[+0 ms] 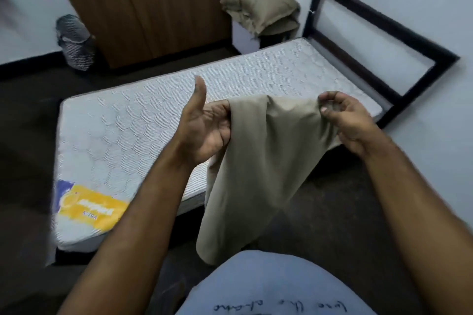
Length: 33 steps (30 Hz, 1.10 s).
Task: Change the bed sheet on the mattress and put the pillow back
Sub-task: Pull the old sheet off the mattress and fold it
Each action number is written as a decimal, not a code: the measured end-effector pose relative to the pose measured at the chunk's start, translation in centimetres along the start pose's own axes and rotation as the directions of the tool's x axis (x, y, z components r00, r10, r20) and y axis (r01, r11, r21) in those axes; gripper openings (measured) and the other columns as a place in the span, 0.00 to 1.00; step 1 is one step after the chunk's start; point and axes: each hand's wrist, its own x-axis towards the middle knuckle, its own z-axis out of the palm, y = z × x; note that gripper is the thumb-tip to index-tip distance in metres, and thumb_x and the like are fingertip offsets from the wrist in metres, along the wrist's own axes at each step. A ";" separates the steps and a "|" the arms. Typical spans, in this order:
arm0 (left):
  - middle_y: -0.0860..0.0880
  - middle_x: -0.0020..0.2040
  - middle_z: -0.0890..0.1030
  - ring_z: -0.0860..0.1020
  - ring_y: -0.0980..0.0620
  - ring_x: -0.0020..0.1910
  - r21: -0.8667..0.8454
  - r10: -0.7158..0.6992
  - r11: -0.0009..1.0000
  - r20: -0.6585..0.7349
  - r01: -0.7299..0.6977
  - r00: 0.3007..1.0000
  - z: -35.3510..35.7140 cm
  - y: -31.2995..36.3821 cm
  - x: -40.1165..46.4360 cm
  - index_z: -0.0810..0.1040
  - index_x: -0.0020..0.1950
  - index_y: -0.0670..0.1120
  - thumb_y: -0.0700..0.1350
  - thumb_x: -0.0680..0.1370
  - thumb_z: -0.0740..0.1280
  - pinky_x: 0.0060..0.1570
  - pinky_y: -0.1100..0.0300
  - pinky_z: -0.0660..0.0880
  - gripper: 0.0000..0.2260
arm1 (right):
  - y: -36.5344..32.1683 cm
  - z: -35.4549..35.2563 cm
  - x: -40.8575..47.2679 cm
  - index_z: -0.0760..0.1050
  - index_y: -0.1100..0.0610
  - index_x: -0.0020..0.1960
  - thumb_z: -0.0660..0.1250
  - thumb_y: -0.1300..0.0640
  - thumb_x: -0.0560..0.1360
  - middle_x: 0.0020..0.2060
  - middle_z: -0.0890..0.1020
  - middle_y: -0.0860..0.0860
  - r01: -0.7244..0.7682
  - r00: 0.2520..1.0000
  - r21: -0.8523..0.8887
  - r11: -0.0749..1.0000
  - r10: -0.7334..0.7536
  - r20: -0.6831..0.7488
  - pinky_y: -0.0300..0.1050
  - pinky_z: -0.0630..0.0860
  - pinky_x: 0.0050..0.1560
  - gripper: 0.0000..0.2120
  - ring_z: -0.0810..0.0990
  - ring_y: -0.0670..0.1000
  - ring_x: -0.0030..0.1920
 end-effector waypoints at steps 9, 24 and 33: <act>0.40 0.52 0.83 0.82 0.46 0.56 0.070 0.159 0.987 -0.381 -0.143 0.911 -2.6 -0.9 -3.6 0.77 0.56 0.34 0.62 0.82 0.57 0.60 0.54 0.77 0.29 | -1.4 7.1 5.8 0.80 0.54 0.47 0.58 0.73 0.75 0.42 0.82 0.50 -0.025 0.975 -0.006 1.000 0.026 0.221 0.35 0.75 0.43 0.18 0.79 0.45 0.41; 0.43 0.48 0.84 0.83 0.45 0.48 -0.298 0.024 0.887 -0.733 -0.352 0.680 1.4 -8.8 -1.2 0.81 0.51 0.42 0.43 0.80 0.68 0.51 0.54 0.81 0.05 | -2.1 4.7 9.1 0.77 0.56 0.62 0.70 0.58 0.79 0.44 0.81 0.48 -0.109 0.821 0.013 0.994 0.082 0.566 0.38 0.75 0.51 0.12 0.77 0.45 0.48; 0.41 0.51 0.85 0.84 0.45 0.51 -0.315 0.045 0.863 -0.730 -0.394 0.682 3.1 -9.4 1.1 0.83 0.54 0.37 0.46 0.78 0.67 0.55 0.53 0.82 0.13 | -3.1 -0.6 10.3 0.60 0.44 0.79 0.75 0.54 0.73 0.79 0.59 0.50 0.034 0.561 -0.396 0.917 0.310 0.767 0.45 0.63 0.74 0.40 0.63 0.50 0.77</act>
